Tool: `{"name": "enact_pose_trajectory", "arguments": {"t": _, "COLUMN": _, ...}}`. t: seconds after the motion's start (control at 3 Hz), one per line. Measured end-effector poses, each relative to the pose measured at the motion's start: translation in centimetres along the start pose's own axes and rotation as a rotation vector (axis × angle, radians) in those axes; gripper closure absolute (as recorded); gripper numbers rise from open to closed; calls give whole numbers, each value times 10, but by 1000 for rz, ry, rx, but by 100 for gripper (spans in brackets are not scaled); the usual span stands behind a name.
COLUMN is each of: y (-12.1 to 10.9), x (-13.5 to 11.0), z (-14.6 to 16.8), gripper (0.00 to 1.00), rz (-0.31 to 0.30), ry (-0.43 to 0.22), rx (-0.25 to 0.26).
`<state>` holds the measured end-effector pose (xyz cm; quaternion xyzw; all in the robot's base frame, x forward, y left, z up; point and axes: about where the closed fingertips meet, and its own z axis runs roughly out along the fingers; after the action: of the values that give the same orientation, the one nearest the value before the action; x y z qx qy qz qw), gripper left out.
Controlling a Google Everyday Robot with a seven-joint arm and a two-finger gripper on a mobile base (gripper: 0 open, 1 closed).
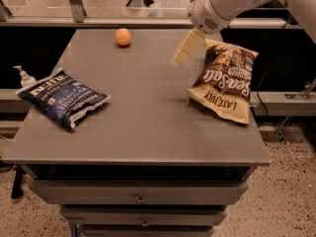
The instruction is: Move orange near blue chip bag
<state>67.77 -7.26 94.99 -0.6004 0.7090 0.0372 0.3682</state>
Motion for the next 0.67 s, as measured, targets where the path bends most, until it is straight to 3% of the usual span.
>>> {"name": "enact_pose_trajectory", "arguments": {"t": 0.33, "y": 0, "x": 0, "z": 0, "gripper": 0, "rz": 0, "ry": 0, "rx": 0}}
{"name": "enact_pose_trajectory", "arguments": {"t": 0.67, "y": 1, "x": -1, "z": 18, "gripper": 0, "rz": 39, "ry": -63, "rx": 15}}
